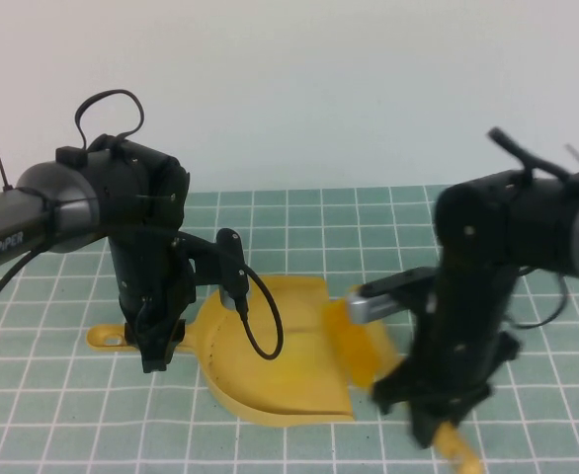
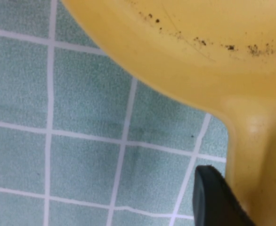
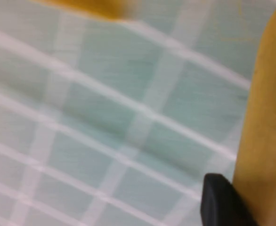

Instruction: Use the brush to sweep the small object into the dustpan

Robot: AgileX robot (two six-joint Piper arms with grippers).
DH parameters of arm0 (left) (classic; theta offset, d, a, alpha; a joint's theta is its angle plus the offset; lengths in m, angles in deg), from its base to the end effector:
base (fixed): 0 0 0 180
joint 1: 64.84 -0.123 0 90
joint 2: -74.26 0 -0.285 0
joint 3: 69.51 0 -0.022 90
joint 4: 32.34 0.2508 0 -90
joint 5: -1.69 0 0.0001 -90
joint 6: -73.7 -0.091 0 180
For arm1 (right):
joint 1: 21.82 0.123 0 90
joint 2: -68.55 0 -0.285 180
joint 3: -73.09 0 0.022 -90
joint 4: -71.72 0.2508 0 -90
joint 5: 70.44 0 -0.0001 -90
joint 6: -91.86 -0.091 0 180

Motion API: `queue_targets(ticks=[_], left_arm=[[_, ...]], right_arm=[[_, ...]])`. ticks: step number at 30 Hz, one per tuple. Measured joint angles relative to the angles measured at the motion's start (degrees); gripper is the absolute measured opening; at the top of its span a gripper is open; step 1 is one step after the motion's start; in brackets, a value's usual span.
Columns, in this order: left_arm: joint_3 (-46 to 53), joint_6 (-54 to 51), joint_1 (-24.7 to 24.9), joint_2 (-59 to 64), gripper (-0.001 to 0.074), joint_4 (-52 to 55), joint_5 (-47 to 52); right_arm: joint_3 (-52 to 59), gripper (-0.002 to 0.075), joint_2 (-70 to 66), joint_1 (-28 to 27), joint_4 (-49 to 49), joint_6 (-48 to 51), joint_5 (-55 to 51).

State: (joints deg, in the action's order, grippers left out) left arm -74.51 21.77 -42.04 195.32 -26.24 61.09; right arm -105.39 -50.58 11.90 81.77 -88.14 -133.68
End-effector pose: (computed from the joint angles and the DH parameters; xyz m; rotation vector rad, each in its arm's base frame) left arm 0.3621 -0.1432 0.1864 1.9330 2.4029 0.1708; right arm 0.2916 0.2117 0.1733 0.7546 -2.9305 -0.1935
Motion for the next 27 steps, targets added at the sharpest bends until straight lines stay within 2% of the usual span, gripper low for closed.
queue_targets(ticks=[4,8,16,20,24,27], left_arm=[[0.0,0.0,0.0,0.0,0.0216,-0.1,0.0],[0.0,0.0,0.0,0.0,0.0216,-0.1,0.0],[0.0,0.8,0.0,0.0,0.0225,2.5,-2.1],[0.0,1.5,0.0,0.0,0.0265,2.5,-3.6],[0.0,1.7,0.0,0.0,0.0362,3.8,-4.2],[0.0,1.7,0.0,-0.1,0.0391,6.0,-4.0]], right_arm=[[-3.6,0.0174,-0.7,3.5,5.9,0.6,0.7],[-7.9,0.0174,-0.7,4.1,6.8,0.0,0.4],[-10.4,0.0174,-0.7,4.1,-3.8,-5.5,-3.7],[-10.4,0.0174,-0.7,4.1,-6.4,-7.3,-4.1],[-10.4,0.0174,-0.7,3.6,-6.6,-8.6,-2.5],[-10.4,0.0174,-0.7,1.8,-6.0,-9.3,-1.4]])
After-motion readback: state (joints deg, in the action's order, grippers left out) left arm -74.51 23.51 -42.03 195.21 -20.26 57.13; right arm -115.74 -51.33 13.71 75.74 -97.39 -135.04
